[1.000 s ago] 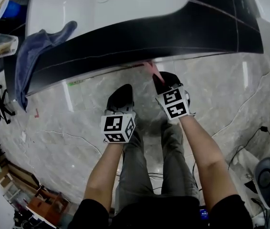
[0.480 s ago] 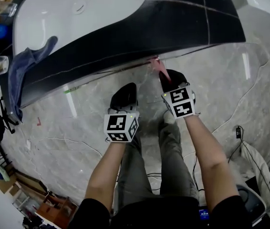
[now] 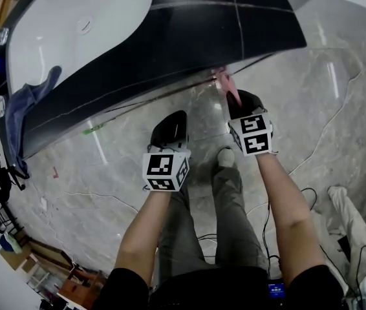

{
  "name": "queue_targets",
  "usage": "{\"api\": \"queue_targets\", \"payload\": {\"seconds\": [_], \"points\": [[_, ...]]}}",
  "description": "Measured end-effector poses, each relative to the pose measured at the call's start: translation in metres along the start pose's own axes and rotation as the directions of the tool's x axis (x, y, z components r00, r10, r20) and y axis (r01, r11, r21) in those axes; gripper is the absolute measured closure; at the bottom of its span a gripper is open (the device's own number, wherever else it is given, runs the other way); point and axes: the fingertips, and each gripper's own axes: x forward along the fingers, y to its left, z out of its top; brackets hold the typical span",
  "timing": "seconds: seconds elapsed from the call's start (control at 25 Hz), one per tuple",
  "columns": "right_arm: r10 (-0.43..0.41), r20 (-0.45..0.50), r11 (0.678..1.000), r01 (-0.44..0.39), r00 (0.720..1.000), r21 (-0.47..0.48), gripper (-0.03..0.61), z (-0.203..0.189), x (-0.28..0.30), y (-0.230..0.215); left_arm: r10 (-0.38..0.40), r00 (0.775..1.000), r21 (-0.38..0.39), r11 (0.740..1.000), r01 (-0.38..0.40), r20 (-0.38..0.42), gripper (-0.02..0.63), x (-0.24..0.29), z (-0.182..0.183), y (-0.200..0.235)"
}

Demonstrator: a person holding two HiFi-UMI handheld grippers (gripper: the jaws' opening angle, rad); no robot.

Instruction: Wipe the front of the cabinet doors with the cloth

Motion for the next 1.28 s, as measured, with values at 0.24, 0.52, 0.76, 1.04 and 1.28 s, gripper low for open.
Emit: {"api": "queue_targets", "payload": {"seconds": [0.24,0.52,0.76,1.04,1.28], "points": [[-0.037,-0.021,0.998,0.037,0.999,0.045,0.537,-0.015,-0.009,-0.026,-0.030,0.999,0.008,1.000,0.030,-0.020,0.603,0.014,-0.004,-0.023],[-0.099,-0.022,0.988,0.101,0.995,0.115,0.537,-0.024,-0.025,-0.046,-0.062,0.998,0.004,0.998,0.063,-0.032,0.603,0.020,-0.006,-0.042],[-0.111,0.019,0.983,0.107,0.994,0.151,0.537,-0.020,-0.044,-0.035,-0.075,0.997,0.022,0.997,0.076,-0.036,0.603,0.014,-0.005,-0.043],[-0.121,0.038,0.980,0.113,0.992,0.164,0.537,-0.007,-0.057,-0.014,-0.079,0.996,0.014,0.997,0.079,-0.034,0.603,-0.009,-0.007,-0.034],[-0.113,0.048,0.982,0.104,0.992,0.156,0.537,0.006,-0.067,0.015,-0.070,0.997,-0.003,0.998,0.070,-0.015,0.603,-0.034,-0.006,-0.020]]}}
